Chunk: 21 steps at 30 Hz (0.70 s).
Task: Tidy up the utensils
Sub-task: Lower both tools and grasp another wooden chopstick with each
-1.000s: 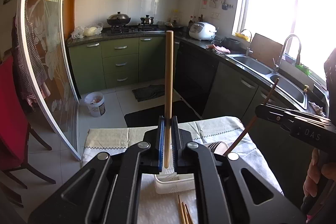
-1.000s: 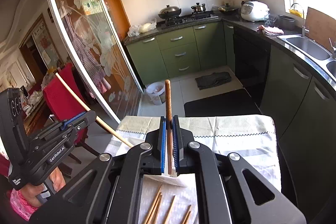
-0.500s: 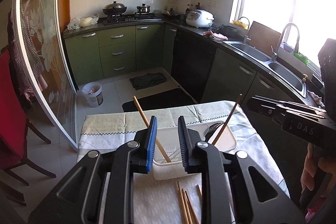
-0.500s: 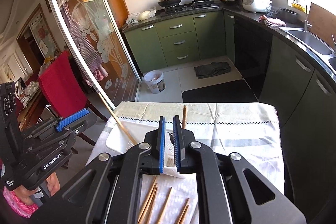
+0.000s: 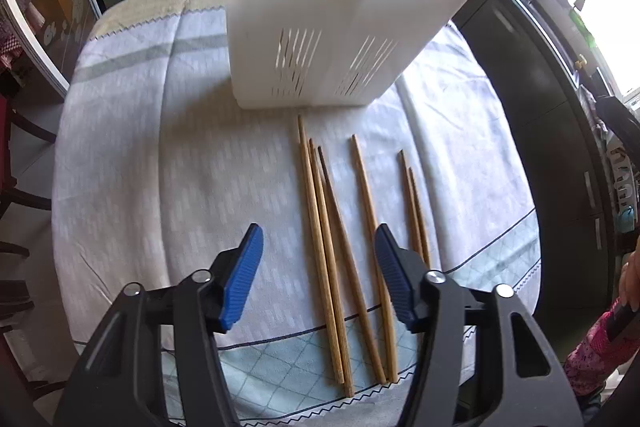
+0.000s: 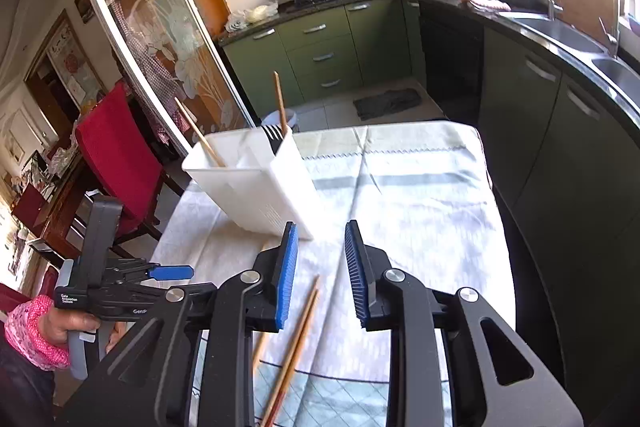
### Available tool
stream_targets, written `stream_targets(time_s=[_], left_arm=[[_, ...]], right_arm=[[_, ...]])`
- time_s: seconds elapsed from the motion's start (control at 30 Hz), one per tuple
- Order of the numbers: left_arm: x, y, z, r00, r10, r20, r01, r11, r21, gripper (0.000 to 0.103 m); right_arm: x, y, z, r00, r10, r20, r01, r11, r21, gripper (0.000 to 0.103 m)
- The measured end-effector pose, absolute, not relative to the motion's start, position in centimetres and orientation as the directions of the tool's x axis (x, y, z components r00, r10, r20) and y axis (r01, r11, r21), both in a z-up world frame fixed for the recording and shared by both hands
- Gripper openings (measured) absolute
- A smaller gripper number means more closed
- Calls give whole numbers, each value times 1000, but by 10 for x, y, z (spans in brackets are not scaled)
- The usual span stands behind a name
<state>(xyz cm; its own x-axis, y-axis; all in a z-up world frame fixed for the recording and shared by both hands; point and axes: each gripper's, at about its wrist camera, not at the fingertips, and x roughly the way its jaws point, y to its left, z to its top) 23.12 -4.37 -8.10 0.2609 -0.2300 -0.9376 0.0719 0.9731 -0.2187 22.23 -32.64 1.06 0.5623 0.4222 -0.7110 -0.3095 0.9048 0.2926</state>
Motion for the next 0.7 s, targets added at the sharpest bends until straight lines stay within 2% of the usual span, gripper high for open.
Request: stream_targets(time_s=[0.07,0.2,0.43,0.53,0.6,0.7], left_arm=[[234,-48,-96,247,-197,-949,72,980,-184,41],[241,-54,-111,267,-140,-953,61,990,-129,39],[256,-62,-122,257,-68,-964,53,997,-56,24],[259,-65,-125,256,-61,-965,54,997,-49,24],[260,-69,-127,252,-58,-966,58,997,-45,23],[266,-79,-130,245,-52,-968,63,997,-37,23]], right_arm=[[218,-336,-7,540,416,-732,-292,908,300,25],[211,-347,-36,493,415,-764,-274,908,316,25],[208,-346,-56,453,434,-779,-279,899,338,25],[208,-342,-54,447,441,-778,-286,895,343,25],[208,-341,-53,448,445,-775,-289,893,346,32],[208,-340,-53,444,453,-773,-293,889,352,33]])
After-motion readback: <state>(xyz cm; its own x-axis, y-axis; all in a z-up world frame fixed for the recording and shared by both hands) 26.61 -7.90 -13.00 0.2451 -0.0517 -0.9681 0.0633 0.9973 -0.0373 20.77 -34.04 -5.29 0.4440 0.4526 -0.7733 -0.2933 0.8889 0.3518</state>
